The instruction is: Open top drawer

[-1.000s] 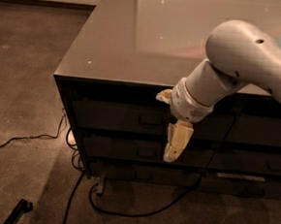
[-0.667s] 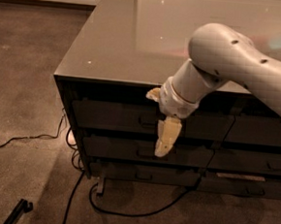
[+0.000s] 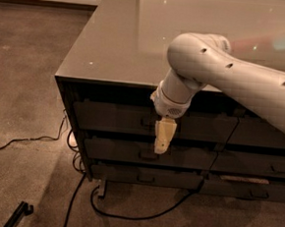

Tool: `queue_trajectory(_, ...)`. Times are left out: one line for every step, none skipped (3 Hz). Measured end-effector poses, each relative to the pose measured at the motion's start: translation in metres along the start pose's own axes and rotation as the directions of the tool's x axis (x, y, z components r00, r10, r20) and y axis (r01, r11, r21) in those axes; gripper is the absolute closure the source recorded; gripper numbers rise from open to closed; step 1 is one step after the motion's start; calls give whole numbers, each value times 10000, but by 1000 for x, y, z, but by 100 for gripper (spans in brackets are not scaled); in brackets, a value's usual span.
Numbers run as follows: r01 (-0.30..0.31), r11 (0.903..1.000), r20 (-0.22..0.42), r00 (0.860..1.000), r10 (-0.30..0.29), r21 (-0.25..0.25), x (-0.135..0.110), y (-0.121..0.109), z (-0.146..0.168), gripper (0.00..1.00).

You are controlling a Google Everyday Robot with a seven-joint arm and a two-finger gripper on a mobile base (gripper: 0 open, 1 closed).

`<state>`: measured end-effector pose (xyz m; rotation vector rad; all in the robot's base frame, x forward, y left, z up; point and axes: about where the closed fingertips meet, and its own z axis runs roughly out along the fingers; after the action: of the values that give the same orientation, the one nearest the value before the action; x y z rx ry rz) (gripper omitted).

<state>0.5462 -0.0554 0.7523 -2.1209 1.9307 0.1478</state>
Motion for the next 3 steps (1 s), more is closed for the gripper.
queue_trajectory(-346, 9994, -155, 9993, 347, 63, 3, -2, 1, 0)
queue_trajectory(-128, 9997, 186, 9997, 132, -208, -1, 1, 12, 0)
queue_trajectory(-466, 9978, 345, 9982, 482, -461, 12, 2, 29, 0)
